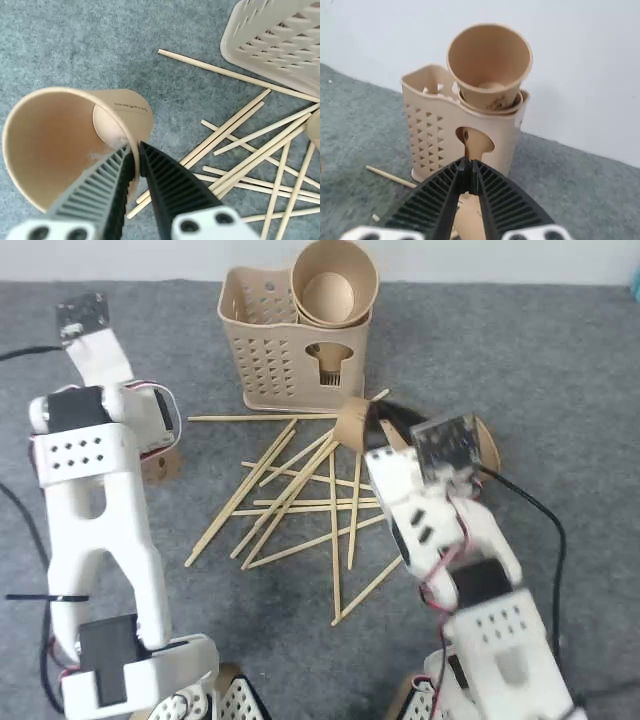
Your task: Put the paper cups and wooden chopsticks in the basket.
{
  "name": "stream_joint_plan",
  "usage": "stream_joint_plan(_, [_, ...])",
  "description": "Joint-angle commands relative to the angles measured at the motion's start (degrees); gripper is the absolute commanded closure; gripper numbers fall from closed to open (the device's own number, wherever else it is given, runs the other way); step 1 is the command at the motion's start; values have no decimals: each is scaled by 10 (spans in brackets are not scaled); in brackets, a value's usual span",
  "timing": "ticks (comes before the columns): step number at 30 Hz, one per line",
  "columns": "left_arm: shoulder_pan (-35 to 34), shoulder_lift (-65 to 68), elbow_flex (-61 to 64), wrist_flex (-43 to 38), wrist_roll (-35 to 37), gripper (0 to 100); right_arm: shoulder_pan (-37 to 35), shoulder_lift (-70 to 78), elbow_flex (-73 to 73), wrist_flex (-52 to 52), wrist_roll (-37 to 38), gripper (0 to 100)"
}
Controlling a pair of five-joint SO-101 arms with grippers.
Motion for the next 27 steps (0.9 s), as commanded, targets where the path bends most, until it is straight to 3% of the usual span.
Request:
stream_joint_plan(1, [-4,-3,-28,0,-3,988,0,101,-74,-77,7,987])
stream_joint_plan(9, [-36,-3,-6,-33,-5,988,0,276,-210,-95,7,989])
stream_joint_plan(14, [-35,-3,29,-70,-4,988,2,328,-284,-95,7,987])
stream_joint_plan(27, [-38,-3,33,-70,-3,988,11,460,-438,-89,7,990])
